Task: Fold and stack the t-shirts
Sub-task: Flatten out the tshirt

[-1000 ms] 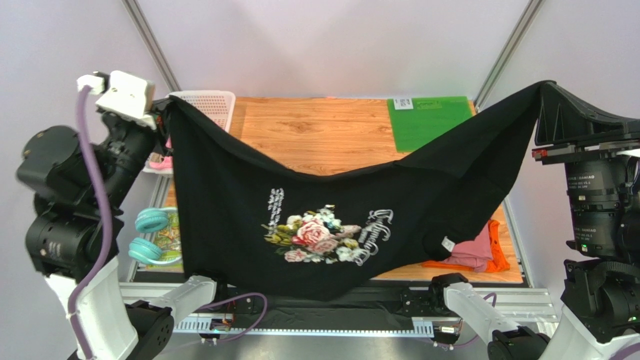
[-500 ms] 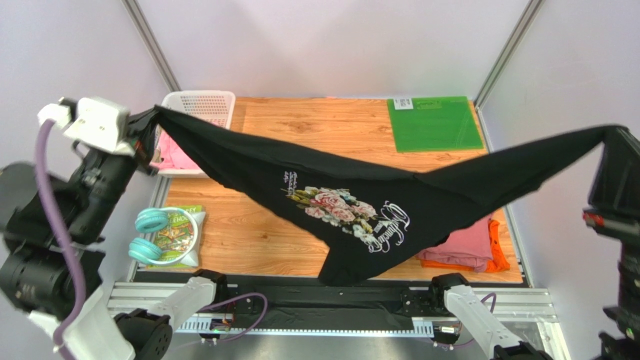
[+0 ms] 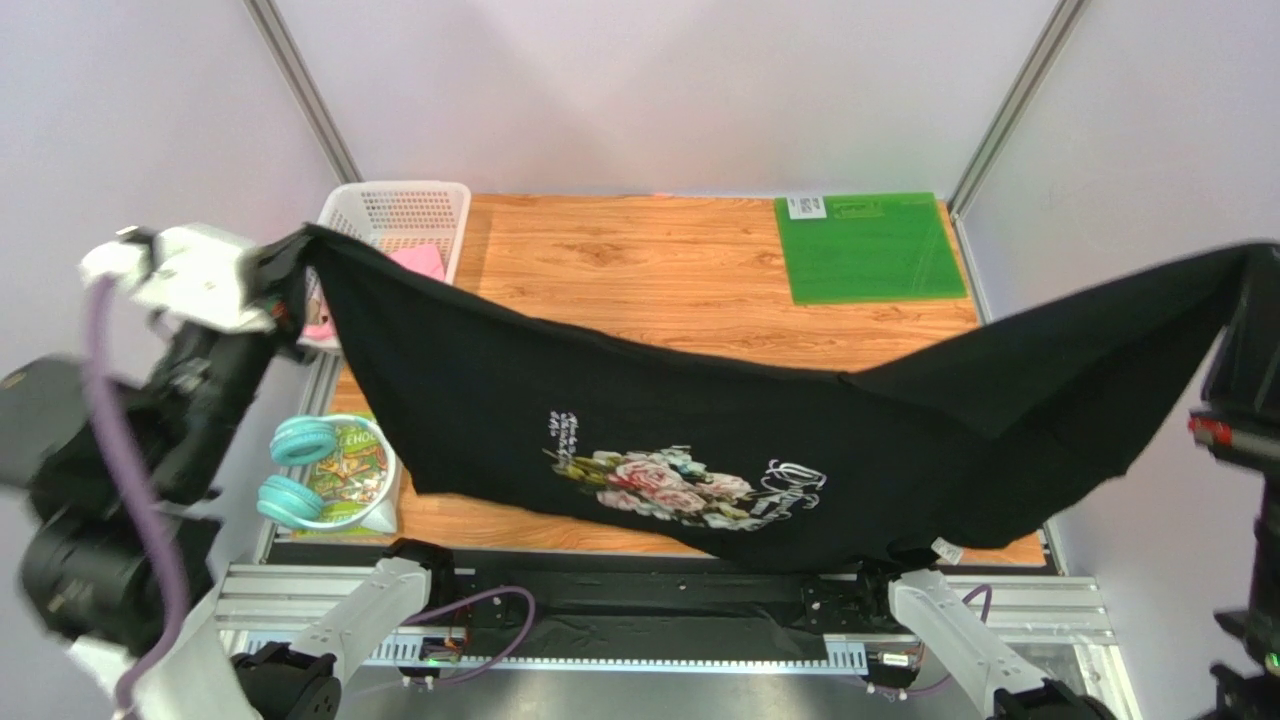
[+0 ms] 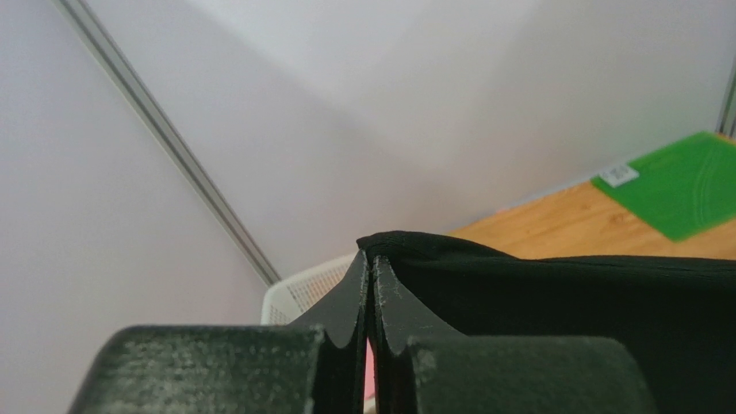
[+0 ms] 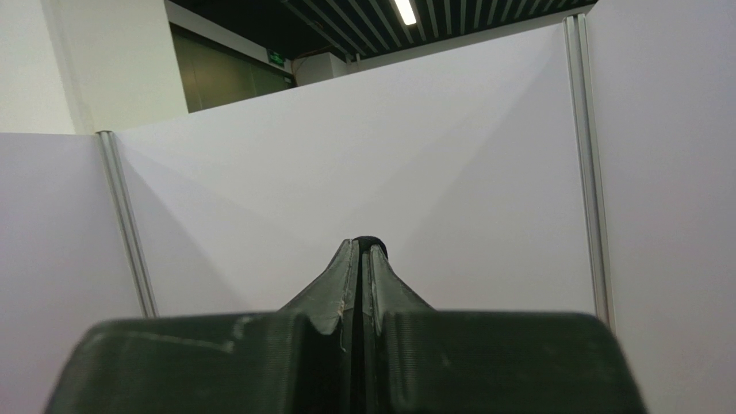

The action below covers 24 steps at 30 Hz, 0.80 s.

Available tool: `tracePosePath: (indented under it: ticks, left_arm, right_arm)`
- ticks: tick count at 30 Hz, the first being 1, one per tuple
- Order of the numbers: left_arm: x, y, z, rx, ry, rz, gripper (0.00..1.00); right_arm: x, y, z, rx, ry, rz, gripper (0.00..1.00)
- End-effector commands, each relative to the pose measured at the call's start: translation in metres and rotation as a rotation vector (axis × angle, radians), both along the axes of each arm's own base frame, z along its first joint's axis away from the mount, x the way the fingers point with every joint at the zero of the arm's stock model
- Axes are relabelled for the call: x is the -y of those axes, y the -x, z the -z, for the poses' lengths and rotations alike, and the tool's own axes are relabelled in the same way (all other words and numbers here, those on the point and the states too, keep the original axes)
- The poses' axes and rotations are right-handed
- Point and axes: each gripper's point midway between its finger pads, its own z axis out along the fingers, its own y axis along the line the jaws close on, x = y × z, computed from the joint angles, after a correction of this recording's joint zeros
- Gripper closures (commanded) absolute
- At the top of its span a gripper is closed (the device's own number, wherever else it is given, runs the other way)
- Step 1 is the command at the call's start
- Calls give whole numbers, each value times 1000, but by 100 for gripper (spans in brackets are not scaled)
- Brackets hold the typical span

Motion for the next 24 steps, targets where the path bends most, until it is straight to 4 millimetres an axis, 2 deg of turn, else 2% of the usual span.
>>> tracePosePath:
  ticks: [1, 2, 3, 4, 5, 6, 7, 8, 9, 10, 11, 12, 13, 14, 15, 16, 17, 18, 19, 21, 22, 24]
  left_arm:
    - [12, -71, 81, -231, -79, -20, 100]
    - [14, -89, 117, -320, -109, -25, 100]
    - [16, -99, 135, -360, -127, -26, 100]
    - [16, -108, 148, -384, -139, -37, 100]
    - [18, -123, 184, -471, -175, -37, 100]
    - [20, -131, 198, -497, -188, -36, 100]
    - [20, -142, 214, -535, -201, -47, 100]
    - [21, -150, 240, -585, -220, -45, 100]
    - [17, -162, 244, -565, -238, -79, 100]
    - [11, -175, 258, -586, -262, -122, 100]
    - [9, -184, 277, -619, -281, -140, 100]
    - [7, -196, 281, -605, -302, -160, 100]
    - [3, -212, 301, -658, -327, -202, 100]
    - [0, -222, 306, -668, -339, -229, 100]
    - [-1, -235, 307, -660, -348, -248, 100]
    - [-6, -250, 326, -703, -381, -286, 100]
    - [-5, -260, 325, -697, -390, -295, 100]
    - [-4, -272, 325, -685, -390, -304, 100]
    - [-3, -284, 341, -721, -413, -311, 100]
    - [-2, -306, 332, -694, -410, -330, 100]
    - [-2, -322, 336, -697, -433, -349, 100]
    - [-5, -338, 339, -702, -444, -371, 100]
  right_arm:
    - [5, -104, 13, -183, 27, 143, 100]
    - [3, -121, 17, -214, 32, 158, 100]
    - [0, -158, 28, -282, 62, 201, 100]
    - [-2, -178, 36, -320, 74, 215, 100]
    - [-13, -218, 54, -397, 98, 214, 100]
    - [-18, -238, 66, -441, 99, 211, 100]
    - [-20, -261, 83, -498, 110, 218, 100]
    - [-32, -297, 110, -579, 115, 184, 100]
    - [-36, -316, 126, -626, 109, 168, 100]
    - [-33, -336, 152, -694, 67, 161, 100]
    - [-40, -362, 178, -758, 67, 127, 100]
    - [-42, -376, 193, -792, 57, 117, 100]
    - [-41, -387, 208, -826, 47, 120, 100]
    - [-42, -405, 236, -887, 57, 126, 100]
    - [-44, -413, 245, -904, 59, 125, 100]
    - [-44, -419, 255, -927, 63, 129, 100]
    - [-45, -431, 271, -964, 69, 133, 100]
    - [-43, -436, 277, -977, 68, 136, 100]
    - [-41, -439, 282, -988, 68, 139, 100]
    - [-39, -449, 295, -1012, 67, 141, 100]
    - [-35, -452, 297, -1016, 63, 145, 100]
    - [-35, -458, 303, -1024, 65, 139, 100]
